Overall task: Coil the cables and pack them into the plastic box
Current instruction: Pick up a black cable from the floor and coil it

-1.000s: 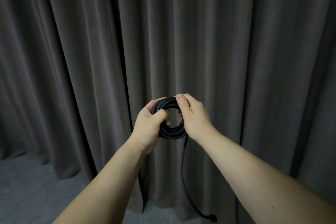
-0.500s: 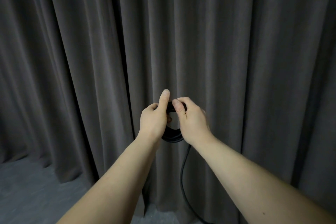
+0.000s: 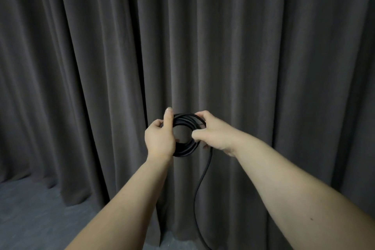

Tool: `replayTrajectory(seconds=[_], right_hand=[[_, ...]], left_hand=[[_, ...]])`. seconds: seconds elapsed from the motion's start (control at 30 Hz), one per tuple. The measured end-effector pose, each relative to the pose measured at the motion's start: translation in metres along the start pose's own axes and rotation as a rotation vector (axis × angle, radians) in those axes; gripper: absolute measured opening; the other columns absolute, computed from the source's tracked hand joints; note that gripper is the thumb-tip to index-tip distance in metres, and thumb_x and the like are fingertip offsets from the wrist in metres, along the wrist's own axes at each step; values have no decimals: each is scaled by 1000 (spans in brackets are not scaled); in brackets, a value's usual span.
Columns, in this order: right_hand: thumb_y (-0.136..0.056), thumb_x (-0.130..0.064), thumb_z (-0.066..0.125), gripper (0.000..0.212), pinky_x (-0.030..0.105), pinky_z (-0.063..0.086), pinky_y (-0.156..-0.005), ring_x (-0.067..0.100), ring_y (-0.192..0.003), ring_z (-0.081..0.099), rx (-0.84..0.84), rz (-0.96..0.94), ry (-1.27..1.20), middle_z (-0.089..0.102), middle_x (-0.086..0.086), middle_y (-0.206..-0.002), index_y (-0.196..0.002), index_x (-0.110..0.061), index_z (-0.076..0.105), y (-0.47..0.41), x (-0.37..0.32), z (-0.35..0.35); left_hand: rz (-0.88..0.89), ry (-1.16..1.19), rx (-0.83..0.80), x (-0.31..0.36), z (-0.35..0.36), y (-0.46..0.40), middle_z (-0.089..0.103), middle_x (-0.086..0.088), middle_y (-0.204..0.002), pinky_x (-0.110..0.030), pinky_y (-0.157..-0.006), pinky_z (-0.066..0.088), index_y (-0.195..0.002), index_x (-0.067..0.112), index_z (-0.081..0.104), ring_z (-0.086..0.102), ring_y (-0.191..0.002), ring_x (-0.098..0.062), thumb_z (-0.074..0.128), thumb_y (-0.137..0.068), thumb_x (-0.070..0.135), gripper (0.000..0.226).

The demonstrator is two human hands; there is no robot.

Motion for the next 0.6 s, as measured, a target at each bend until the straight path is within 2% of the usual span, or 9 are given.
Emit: replayTrajectory(seconds=[0.07, 0.1, 0.17, 0.23, 0.3, 0.37, 0.43, 0.53, 0.6], right_hand=[[-67, -17, 58, 61, 31, 49, -57, 18, -72, 63, -43, 62, 3, 63, 7, -89, -125, -23, 39, 2, 11, 4], [-75, -10, 56, 48, 28, 48, -54, 18, -68, 64, -47, 97, -19, 63, 9, -87, -120, -19, 42, 2, 19, 6], [-84, 2, 50, 21, 22, 43, -49, 15, -60, 60, -61, 150, -38, 63, 10, -78, -100, -12, 53, 5, 28, 9], [-86, 2, 51, 16, 20, 43, -48, 14, -60, 56, -94, 171, -1, 62, 7, -71, -80, -10, 60, 6, 32, 11], [-87, -5, 55, 15, 26, 47, -53, 17, -64, 57, -87, 182, 145, 63, 8, -73, -76, -7, 64, 3, 32, 8], [-92, -17, 54, 18, 32, 51, -64, 29, -77, 64, 55, 166, 461, 66, 14, -86, -87, -4, 66, -2, 25, -8], [-95, -22, 50, 23, 29, 47, -68, 35, -89, 64, 353, 76, 649, 67, 16, -93, -93, -6, 66, 3, 2, -32], [-96, -22, 49, 24, 33, 51, -73, 33, -85, 65, 680, -226, 392, 72, 11, -86, -95, -12, 71, 18, -30, -55], [-93, -21, 55, 20, 39, 54, -78, 30, -80, 67, 710, -314, 101, 74, 8, -80, -94, -18, 75, 18, -33, -57]], left_hand=[[-9, 50, 54, 0, -9, -8, 42, 2, -48, -34, -56, 41, -60, 15, 45, 44, -48, -17, 60, -82, 62, 54], [-10, 60, 78, 1, -13, -13, 41, 1, -49, -38, -59, 43, -60, 15, 45, 43, -52, -20, 59, -75, 68, 57], [-6, 50, 101, 3, -20, -19, 38, -3, -56, -43, -62, 46, -64, 14, 45, 40, -58, -23, 57, -67, 75, 63], [7, 52, 108, 6, -24, -21, 36, -2, -55, -43, -61, 45, -64, 15, 42, 39, -55, -22, 56, -68, 74, 61], [8, 54, 117, 4, -26, -22, 37, -1, -54, -39, -60, 44, -63, 15, 41, 42, -47, -17, 56, -73, 70, 58], [4, 48, 118, 0, -27, -22, 39, -2, -54, -37, -61, 45, -65, 14, 42, 45, -42, -13, 56, -78, 67, 56], [-13, 41, 103, -7, -27, -19, 39, 0, -51, -38, -62, 45, -64, 15, 42, 43, -42, -14, 56, -80, 66, 55], [-15, 25, 52, -15, -23, -14, 37, 5, -48, -38, -63, 44, -64, 14, 40, 39, -46, -14, 57, -85, 61, 54], [0, 24, 14, -14, -20, -11, 35, 2, -52, -39, -63, 44, -69, 8, 45, 37, -50, -16, 57, -77, 68, 62]])
Point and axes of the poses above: each hand's wrist, its own y-axis away from the middle knuckle, its own z-axis out of the palm, x = y × z, the point moved 8 cm from there along -y, towards the middle knuckle
